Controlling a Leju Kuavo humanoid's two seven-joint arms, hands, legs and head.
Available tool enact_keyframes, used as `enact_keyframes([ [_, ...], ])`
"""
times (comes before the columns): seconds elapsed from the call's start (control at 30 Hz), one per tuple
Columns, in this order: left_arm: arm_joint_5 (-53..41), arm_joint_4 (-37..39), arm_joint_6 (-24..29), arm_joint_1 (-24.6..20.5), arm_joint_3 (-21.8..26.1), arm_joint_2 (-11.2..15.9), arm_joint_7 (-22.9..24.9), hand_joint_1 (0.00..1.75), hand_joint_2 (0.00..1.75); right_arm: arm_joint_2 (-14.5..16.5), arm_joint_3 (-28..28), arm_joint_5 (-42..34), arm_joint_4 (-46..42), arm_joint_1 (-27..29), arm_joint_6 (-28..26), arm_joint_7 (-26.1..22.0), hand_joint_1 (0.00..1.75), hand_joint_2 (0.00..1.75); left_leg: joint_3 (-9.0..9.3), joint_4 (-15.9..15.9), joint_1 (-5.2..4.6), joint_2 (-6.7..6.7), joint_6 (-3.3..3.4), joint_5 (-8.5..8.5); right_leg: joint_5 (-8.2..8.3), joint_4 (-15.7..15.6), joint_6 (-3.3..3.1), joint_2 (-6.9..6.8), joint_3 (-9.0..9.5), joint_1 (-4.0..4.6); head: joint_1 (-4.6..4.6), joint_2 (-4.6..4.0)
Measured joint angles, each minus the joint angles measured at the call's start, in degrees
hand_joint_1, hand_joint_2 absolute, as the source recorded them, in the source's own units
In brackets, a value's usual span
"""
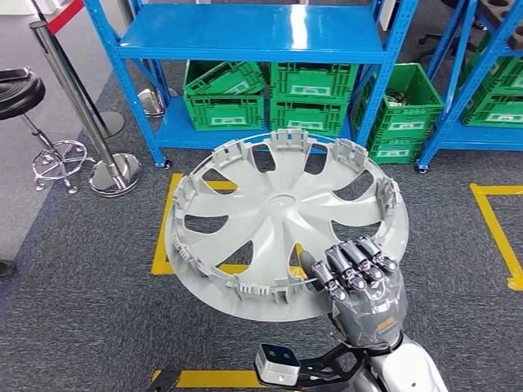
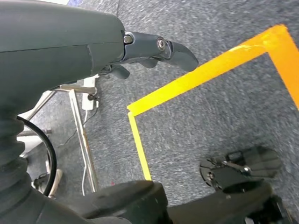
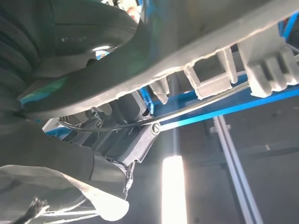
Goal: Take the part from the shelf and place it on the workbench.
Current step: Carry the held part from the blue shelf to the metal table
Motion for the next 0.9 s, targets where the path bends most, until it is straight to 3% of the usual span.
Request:
enact_keyframes([
  [0.03,-0.01,0.0,-0.02,0.0,0.0,0.07,0.0,0.0,1.75,-0.01,0.09,0.0,0.01,-0.19,-0.01,0.05,1.75,1.75,-0.27,0.88,0.04,0.37,-0.6,-0.45,0.85,-2.97,0.02,-0.86,1.63,-0.06,0.13,0.0],
  [0.1,-0.05,0.0,-0.03,0.02,0.0,0.24,0.01,0.0,1.75,-0.03,0.25,0.01,0.03,-0.42,-0.01,0.17,1.75,1.75,-0.69,2.1,-0.13,1.12,-1.47,-1.02,0.74,-4.91,-0.64,-1.56,2.62,0.19,0.15,0.0],
  [0.17,-0.11,0.0,-0.04,0.03,0.0,0.26,0.0,0.0,1.75,-0.06,0.29,0.01,0.03,-0.32,0.0,0.28,1.75,1.75,-0.78,2.54,-0.04,1.9,-1.85,-1.25,0.82,-4.53,-1.76,-0.37,2.2,0.29,-0.03,0.0],
  [0.23,-0.17,0.0,-0.06,-0.03,0.0,0.27,0.01,0.0,1.75,-0.08,0.27,0.01,0.03,-0.26,0.01,0.35,1.75,1.75,-1.28,4.37,0.3,0.73,-2.2,-2.98,1.01,-4.45,-2.43,0.72,2.0,0.3,-0.14,0.01],
  [0.33,-0.15,0.0,-0.1,-0.06,0.01,0.26,-0.03,0.0,1.75,-0.08,0.34,0.02,0.03,-0.3,0.01,0.35,1.75,1.75,-5.15,14.38,0.41,-2.07,-2.31,-8.66,1.29,-4.47,-3.15,2.43,1.84,0.5,-0.48,0.0],
  [0.37,-0.14,0.0,-0.13,-0.12,0.01,0.24,-0.05,0.0,1.75,-0.09,0.37,0.02,0.03,-0.28,0.01,0.35,1.75,1.75,-6.46,17.49,0.34,-2.27,-2.16,-9.76,1.35,-4.47,-3.3,3.07,1.79,0.68,-0.57,0.0],
  [0.4,-0.14,0.0,-0.15,-0.19,0.01,0.21,-0.08,0.0,1.75,-0.09,0.37,0.02,0.04,-0.26,0.01,0.36,1.75,1.75,-7.04,18.85,0.24,-2.35,-1.86,-9.76,1.41,-4.46,-3.42,3.76,1.76,0.88,-0.59,0.0],
  [0.43,-0.15,0.0,-0.17,-0.25,0.0,0.19,-0.09,0.0,1.75,-0.1,0.37,0.02,0.04,-0.23,0.01,0.37,1.75,1.75,-6.65,17.98,0.09,-2.52,-1.41,-8.63,1.48,-4.47,-3.52,4.5,1.74,1.06,-0.57,0.0],
  [0.47,-0.16,0.0,-0.17,-0.27,0.0,0.19,-0.08,0.0,1.75,-0.1,0.37,0.02,0.04,-0.21,0.01,0.37,1.75,1.75,-5.34,15.04,-0.13,-3.01,-0.82,-6.64,1.54,-4.47,-3.6,5.29,1.73,1.19,-0.58,0.0],
  [0.53,-0.17,0.0,-0.17,-0.16,0.0,0.3,-0.06,0.0,1.75,-0.1,0.37,0.01,0.04,-0.19,0.01,0.39,1.75,1.75,-2.01,7.53,-0.56,-5.5,0.53,-3.09,1.72,-4.49,-3.66,6.7,1.62,1.24,-0.52,0.0],
  [0.6,-0.18,0.0,-0.15,-0.06,0.0,0.45,-0.04,0.0,1.75,-0.1,0.37,0.01,0.04,-0.17,0.01,0.43,1.75,1.75,-0.38,3.79,-0.85,-7.29,1.18,-2.04,2.0,-4.55,-3.33,7.83,1.29,0.94,-0.64,0.0],
  [0.67,-0.19,0.0,-0.14,-0.11,-0.01,0.47,-0.04,0.0,1.75,-0.1,0.37,0.02,0.02,-0.1,0.0,0.44,1.75,1.75,-0.08,2.67,-0.85,-6.64,1.12,-1.93,2.39,-4.83,-2.66,8.8,0.84,0.76,-0.78,0.0],
  [0.7,-0.19,-0.01,-0.13,-0.2,-0.02,0.46,-0.03,0.0,1.75,-0.1,0.37,0.02,0.0,0.0,-0.01,0.44,1.75,1.75,0.11,1.87,-0.69,-6.01,0.96,-1.69,2.28,-4.78,-2.4,8.41,0.43,0.84,-0.73,0.0],
  [0.77,-0.19,-0.02,-0.12,-0.29,-0.04,0.35,-0.03,0.0,1.75,-0.14,0.41,0.01,-0.02,-0.01,-0.01,0.43,1.75,1.75,0.42,0.28,-0.36,-4.65,0.74,-1.04,0.38,-2.33,-1.99,5.85,-1.15,1.16,-0.39,0.0],
  [0.83,-0.19,-0.02,-0.16,-0.13,-0.04,0.25,-0.03,0.0,1.75,-0.17,0.57,0.0,-0.01,-0.12,-0.01,0.43,1.75,1.75,0.42,0.0,-0.42,-3.23,0.82,-0.79,-3.23,4.12,-1.59,3.13,-3.95,1.1,-0.11,0.0],
  [0.9,-0.19,-0.02,-0.2,0.1,-0.04,0.23,-0.03,0.0,1.75,-0.21,0.68,0.01,0.03,-0.05,-0.01,0.45,1.75,1.75,0.35,0.12,-0.46,-1.57,0.79,-0.87,-4.89,9.15,-1.06,2.32,-5.86,0.92,-0.11,0.0],
])
